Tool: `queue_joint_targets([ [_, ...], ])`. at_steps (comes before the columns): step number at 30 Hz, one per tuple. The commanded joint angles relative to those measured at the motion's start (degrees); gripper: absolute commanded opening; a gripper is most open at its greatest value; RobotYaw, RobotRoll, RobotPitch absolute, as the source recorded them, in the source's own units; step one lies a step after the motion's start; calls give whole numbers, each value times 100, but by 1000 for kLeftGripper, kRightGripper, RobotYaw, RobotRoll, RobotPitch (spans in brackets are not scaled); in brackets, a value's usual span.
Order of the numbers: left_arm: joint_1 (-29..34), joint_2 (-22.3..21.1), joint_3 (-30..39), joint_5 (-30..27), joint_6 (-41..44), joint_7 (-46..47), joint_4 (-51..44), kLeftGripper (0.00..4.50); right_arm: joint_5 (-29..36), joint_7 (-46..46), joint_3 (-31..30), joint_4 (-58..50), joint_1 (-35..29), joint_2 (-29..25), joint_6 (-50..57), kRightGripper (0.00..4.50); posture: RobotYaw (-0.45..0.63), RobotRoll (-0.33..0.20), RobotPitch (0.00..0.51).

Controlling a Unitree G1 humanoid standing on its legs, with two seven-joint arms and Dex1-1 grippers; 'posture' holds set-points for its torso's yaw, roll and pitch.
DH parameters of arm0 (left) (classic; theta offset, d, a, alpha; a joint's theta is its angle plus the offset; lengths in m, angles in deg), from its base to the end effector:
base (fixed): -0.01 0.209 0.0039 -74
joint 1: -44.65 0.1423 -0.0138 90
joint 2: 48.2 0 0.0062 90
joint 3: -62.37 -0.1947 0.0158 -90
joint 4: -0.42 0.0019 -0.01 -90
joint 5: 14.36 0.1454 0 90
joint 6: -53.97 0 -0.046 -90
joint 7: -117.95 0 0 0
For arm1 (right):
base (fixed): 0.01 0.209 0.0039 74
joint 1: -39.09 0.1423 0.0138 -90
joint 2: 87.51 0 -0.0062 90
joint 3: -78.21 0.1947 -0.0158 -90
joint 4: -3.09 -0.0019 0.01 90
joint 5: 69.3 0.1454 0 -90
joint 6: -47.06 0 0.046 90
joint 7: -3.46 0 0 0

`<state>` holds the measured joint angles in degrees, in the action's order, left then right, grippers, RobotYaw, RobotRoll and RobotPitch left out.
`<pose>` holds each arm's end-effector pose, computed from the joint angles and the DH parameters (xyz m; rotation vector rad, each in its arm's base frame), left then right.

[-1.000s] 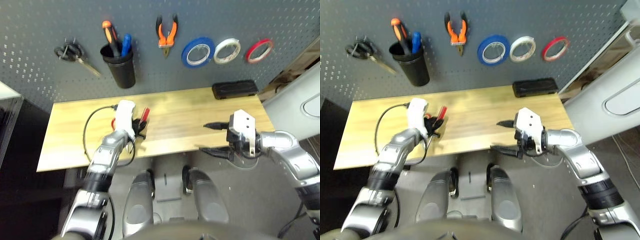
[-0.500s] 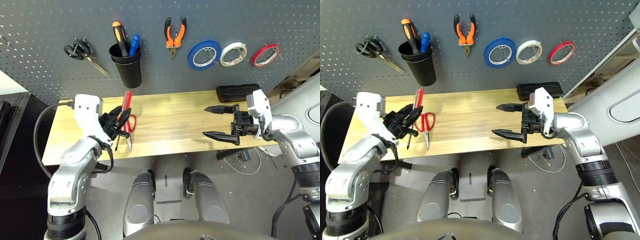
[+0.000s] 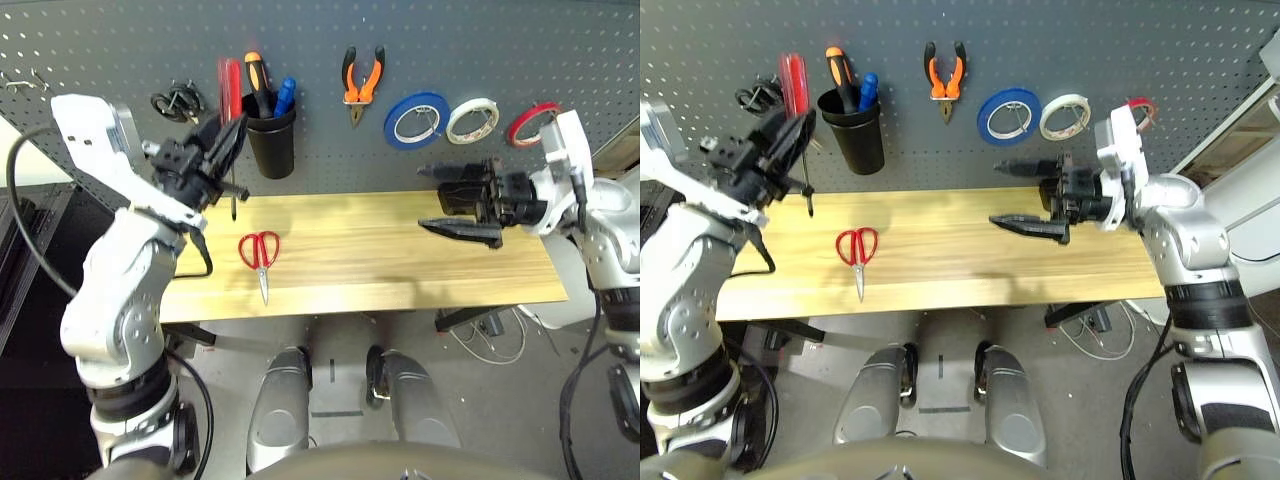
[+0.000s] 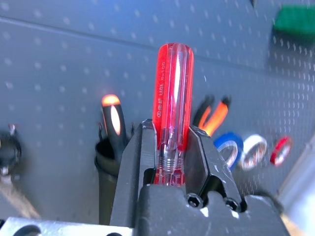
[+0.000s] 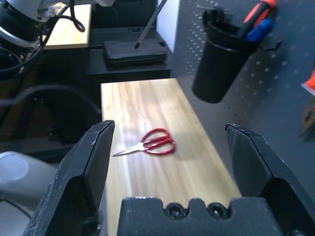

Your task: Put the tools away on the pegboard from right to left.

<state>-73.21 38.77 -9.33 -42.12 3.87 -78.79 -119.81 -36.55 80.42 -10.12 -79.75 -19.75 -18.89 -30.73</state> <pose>0.2349 0.2078 0.2242 -0.0345 -0.3806 -0.3916 0.2966 -0.2530 0.1851 -0.2061 -0.1529 1.3657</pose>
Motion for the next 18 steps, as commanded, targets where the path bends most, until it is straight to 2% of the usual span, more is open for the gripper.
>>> queue_joint_targets([
  [1,-517,57,78,-68,-439,62,685,875,-79,-20,101,65,7,11,-91,4500,99,0,91],
  [5,-1153,131,-27,214,-1259,64,1699,875,-85,-133,86,-30,-60,81,-77,4500,84,0,93],
  [11,-2088,531,-61,432,-2406,246,3248,875,-67,-316,106,-316,-277,110,6,4500,41,0,98],
  [18,-2556,765,-116,783,-3603,500,4546,875,20,-517,220,-745,-625,47,162,4500,-3,0,108],
])
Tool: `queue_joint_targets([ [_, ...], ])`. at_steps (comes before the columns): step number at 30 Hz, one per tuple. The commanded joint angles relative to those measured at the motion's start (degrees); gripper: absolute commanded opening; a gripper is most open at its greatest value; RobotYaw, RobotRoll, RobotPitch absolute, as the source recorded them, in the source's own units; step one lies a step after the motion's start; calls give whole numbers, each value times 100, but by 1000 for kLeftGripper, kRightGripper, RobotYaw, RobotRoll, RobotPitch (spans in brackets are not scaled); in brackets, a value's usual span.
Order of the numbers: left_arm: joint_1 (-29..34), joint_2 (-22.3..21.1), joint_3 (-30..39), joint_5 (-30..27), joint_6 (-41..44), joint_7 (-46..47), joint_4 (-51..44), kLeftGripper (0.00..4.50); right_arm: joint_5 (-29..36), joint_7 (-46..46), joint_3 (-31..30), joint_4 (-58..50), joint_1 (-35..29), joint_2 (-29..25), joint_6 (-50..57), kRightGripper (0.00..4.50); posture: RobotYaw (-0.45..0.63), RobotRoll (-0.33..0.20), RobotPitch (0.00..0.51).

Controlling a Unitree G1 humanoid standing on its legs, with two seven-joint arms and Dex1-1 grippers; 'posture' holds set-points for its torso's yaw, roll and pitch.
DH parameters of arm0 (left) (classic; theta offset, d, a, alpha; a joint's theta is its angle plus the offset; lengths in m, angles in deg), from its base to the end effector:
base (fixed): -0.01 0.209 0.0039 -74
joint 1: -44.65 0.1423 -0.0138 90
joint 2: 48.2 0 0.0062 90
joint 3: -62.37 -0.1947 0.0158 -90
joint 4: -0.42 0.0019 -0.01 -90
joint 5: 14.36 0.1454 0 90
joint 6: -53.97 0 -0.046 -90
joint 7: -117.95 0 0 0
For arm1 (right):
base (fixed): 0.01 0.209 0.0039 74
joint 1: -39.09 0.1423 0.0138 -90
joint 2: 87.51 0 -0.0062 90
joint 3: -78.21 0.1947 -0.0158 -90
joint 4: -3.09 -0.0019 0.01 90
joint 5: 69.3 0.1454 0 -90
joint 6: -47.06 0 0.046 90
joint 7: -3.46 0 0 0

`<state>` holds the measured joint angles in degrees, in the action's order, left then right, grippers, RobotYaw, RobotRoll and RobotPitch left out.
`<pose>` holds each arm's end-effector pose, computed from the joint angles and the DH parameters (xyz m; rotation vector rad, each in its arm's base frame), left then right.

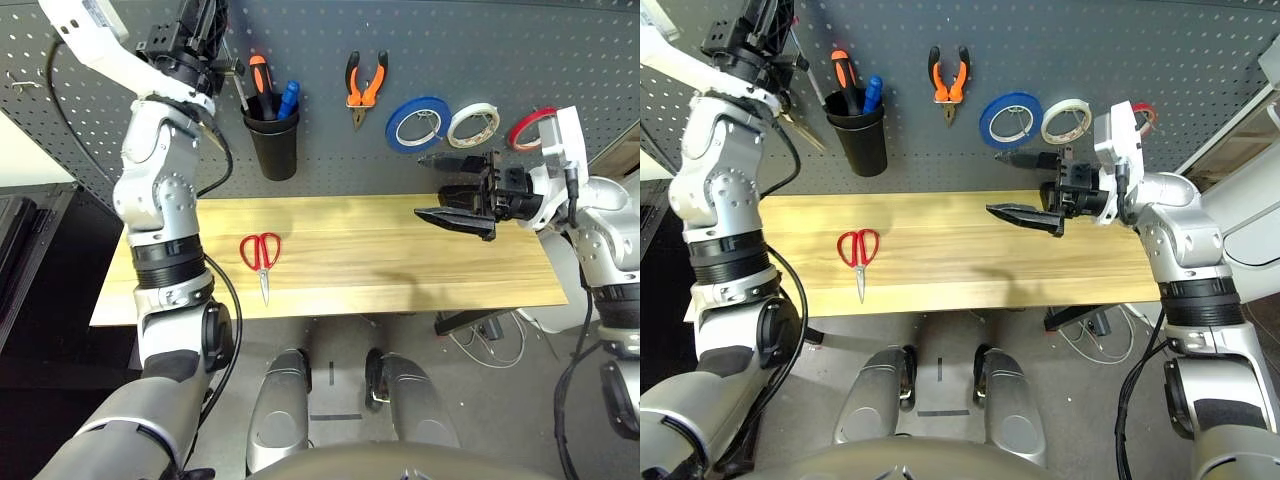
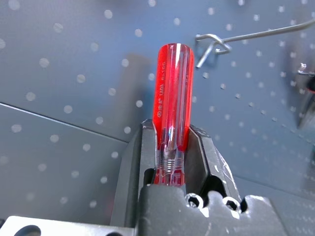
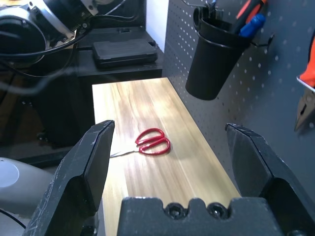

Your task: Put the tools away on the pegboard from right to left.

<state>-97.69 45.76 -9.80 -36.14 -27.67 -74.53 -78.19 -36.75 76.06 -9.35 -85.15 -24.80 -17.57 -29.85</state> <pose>0.3309 0.1876 0.2504 -0.2538 -0.6254 -0.2387 0.2833 -0.2477 0.1723 -0.1820 -0.1490 1.3163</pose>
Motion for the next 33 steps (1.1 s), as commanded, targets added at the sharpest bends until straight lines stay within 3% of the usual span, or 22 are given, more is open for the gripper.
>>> queue_joint_targets([
  [1,-117,67,-106,262,-598,80,533,875,50,-111,168,-246,-149,-87,92,4500,-9,0,110],
  [8,72,92,-207,537,-1219,132,1140,875,137,-234,271,-509,-366,-111,190,4500,-32,0,113],
  [13,427,75,-311,531,-1051,140,695,2681,132,-216,237,-497,-435,-98,189,4500,-20,0,117],
  [18,807,-150,-351,368,-476,74,-323,4477,86,-143,146,-359,-387,-23,140,4500,16,0,117],
  [26,1553,-945,-267,-107,978,-114,-2285,4477,-99,38,-10,138,-190,169,-81,4500,78,0,117],
  [33,2809,-1687,-86,-999,2404,-486,-3824,4477,-507,30,-169,810,-91,522,-652,4500,129,0,134],
])
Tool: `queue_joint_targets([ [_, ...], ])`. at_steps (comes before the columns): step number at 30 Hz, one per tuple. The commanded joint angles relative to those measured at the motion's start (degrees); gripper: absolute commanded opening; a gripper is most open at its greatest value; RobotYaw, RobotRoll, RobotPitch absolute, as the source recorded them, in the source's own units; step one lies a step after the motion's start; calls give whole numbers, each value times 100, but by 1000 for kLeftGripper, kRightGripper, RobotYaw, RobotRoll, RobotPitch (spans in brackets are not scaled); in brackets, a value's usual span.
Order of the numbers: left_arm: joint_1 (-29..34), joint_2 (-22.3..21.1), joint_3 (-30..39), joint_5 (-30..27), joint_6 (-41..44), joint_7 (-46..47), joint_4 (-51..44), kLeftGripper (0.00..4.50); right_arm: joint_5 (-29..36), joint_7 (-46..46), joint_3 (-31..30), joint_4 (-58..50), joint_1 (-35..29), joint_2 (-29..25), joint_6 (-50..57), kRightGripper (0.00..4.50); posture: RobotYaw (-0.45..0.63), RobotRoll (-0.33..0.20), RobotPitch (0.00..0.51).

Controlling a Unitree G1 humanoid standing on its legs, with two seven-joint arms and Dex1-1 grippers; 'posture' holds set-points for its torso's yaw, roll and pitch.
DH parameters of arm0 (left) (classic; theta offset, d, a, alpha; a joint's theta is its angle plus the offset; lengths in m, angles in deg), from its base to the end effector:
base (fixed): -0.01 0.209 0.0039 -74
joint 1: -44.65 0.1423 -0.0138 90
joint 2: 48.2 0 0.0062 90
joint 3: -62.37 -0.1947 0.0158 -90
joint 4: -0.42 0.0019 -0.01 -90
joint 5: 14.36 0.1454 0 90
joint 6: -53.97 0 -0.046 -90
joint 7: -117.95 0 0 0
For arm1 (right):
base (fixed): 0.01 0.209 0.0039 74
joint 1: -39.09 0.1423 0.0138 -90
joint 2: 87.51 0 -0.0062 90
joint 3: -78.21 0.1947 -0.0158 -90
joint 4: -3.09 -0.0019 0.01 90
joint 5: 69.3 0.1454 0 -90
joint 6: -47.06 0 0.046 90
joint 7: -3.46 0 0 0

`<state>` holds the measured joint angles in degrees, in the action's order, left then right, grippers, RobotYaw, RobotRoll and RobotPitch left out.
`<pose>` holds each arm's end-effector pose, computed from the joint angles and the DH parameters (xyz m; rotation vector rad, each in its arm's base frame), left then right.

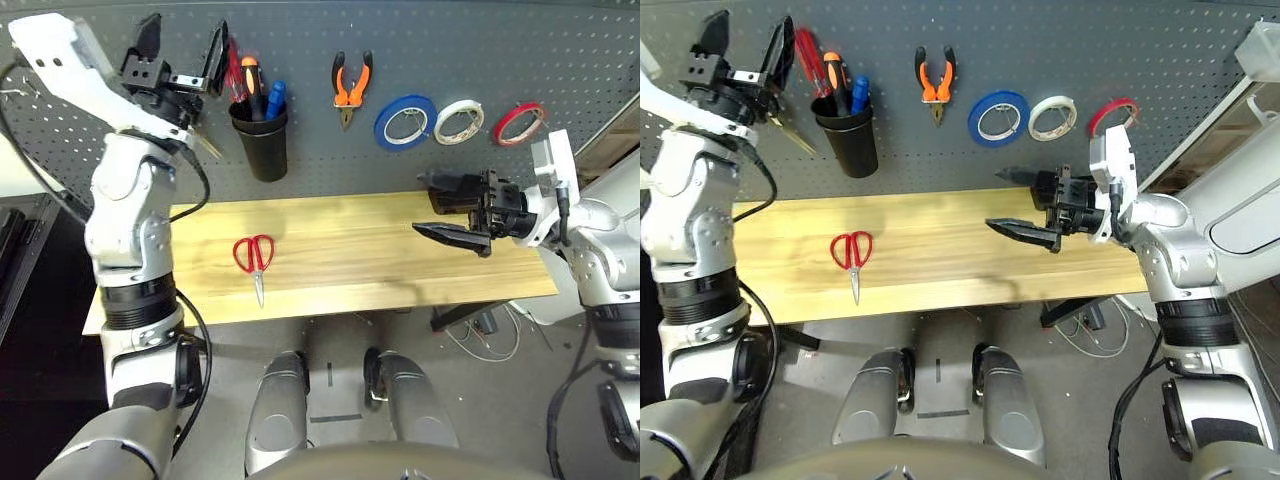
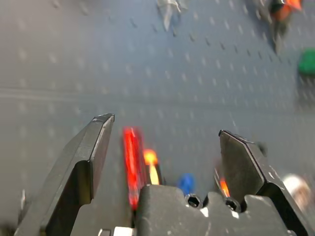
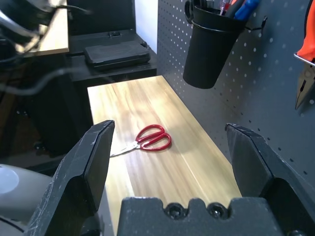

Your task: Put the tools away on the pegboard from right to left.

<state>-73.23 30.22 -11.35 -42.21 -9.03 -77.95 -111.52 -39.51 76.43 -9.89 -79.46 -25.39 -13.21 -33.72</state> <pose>0.2457 0.2292 0.2298 0.0767 -0.4612 -0.3204 0.2894 -0.2434 0.1466 -0.1262 -0.1386 1.2913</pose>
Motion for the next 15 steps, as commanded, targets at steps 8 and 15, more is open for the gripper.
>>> queue_joint_targets([
  [8,1914,-510,16,-856,1285,-536,-1214,4477,-924,-357,-610,765,-119,448,-440,4500,138,0,152],
  [15,2642,-451,-574,-331,1447,-405,-761,4477,-1697,-918,-1190,822,-265,645,-352,4500,111,0,180],
])
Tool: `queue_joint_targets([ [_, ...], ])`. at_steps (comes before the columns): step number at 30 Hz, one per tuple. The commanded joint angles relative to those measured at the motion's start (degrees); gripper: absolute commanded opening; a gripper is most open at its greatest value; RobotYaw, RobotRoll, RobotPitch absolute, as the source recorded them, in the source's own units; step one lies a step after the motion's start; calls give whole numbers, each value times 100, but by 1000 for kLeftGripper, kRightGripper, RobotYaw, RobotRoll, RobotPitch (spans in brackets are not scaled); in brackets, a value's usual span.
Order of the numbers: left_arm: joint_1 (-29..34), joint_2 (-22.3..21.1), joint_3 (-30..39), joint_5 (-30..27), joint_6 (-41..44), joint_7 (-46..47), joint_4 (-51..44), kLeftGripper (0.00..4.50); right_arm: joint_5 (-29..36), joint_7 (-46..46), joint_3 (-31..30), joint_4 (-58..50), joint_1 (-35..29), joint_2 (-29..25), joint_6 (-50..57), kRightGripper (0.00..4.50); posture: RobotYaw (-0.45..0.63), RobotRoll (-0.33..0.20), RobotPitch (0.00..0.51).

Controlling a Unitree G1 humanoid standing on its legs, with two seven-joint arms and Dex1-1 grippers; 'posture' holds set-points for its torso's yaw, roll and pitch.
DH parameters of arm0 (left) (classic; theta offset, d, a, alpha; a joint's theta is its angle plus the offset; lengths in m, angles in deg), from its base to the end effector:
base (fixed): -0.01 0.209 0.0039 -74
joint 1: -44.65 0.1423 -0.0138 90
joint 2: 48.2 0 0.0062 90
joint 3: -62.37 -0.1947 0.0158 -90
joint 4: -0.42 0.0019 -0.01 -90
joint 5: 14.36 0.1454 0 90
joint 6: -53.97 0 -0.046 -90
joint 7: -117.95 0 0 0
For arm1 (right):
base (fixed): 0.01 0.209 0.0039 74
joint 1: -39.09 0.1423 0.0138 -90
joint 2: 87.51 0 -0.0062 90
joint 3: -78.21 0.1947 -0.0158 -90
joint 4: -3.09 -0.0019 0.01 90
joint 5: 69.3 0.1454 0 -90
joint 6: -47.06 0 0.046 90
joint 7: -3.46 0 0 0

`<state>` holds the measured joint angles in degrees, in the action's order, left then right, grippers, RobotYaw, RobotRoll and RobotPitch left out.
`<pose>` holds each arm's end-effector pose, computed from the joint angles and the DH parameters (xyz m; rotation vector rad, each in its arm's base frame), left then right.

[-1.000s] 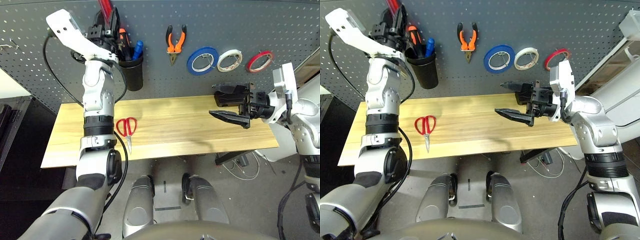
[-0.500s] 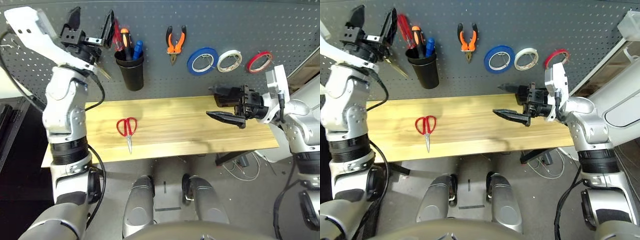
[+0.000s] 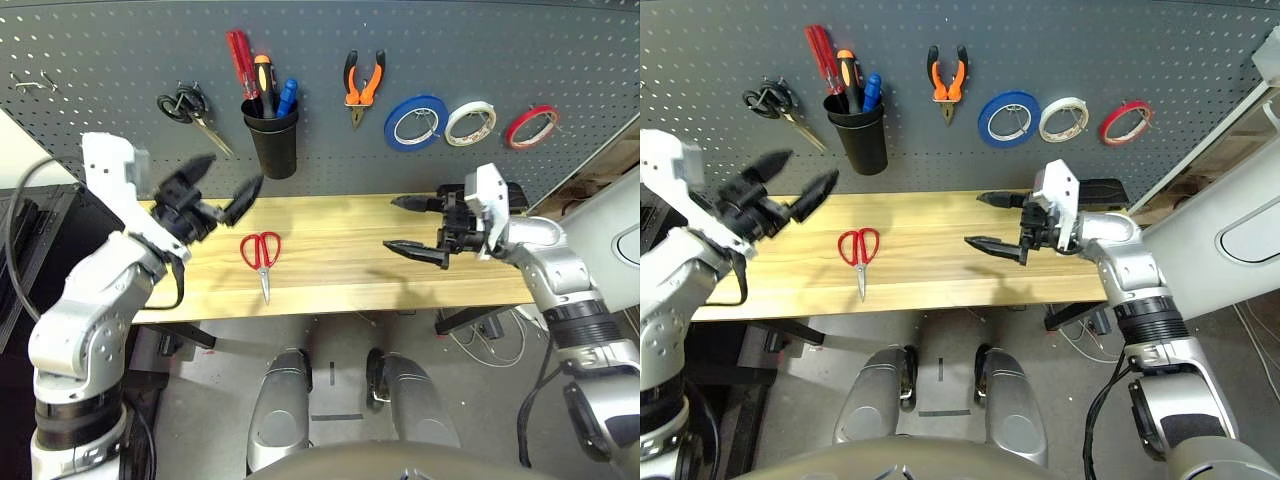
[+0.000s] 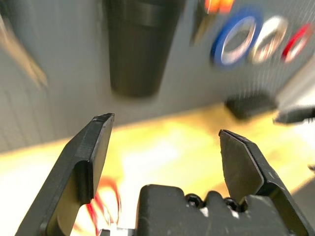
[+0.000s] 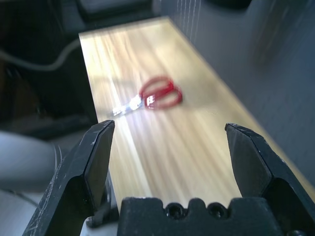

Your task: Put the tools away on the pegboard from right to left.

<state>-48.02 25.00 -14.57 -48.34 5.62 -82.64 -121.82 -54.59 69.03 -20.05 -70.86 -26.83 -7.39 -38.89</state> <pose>0.1950 0.2361 0.1534 0.0699 0.1058 -0.4679 0.2928 -0.2069 0.0908 -0.2313 0.1081 1.2375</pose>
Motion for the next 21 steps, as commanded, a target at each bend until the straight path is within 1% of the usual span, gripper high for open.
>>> queue_joint_targets([
  [1,163,143,-356,386,-42,104,427,4477,-230,-248,-236,-124,-174,97,280,4500,104,0,188],
  [3,197,173,-605,735,-163,149,751,4477,-325,-372,-353,-290,-277,153,407,4500,90,0,201],
  [5,174,307,-748,993,-291,235,1120,4477,-371,-495,-431,-495,-386,198,574,4500,77,0,216],
  [8,46,660,-784,1381,-410,648,1782,4477,-417,-663,-547,-785,-514,249,829,4500,48,0,240],
  [10,-85,942,-710,1526,-357,968,2198,4477,-440,-784,-598,-978,-603,285,945,4500,30,0,256],
  [12,-218,1120,-728,1651,-428,1055,2557,4477,-488,-914,-653,-1188,-704,323,1032,4500,14,0,269],
  [16,-406,1237,-868,2081,-861,1130,3220,4477,-455,-1094,-694,-1661,-954,309,1247,4500,-17,0,292],
  [21,-662,1418,-912,2374,-1357,1140,3981,4477,-340,-1215,-661,-2214,-1263,234,1476,4500,-55,0,320],
])
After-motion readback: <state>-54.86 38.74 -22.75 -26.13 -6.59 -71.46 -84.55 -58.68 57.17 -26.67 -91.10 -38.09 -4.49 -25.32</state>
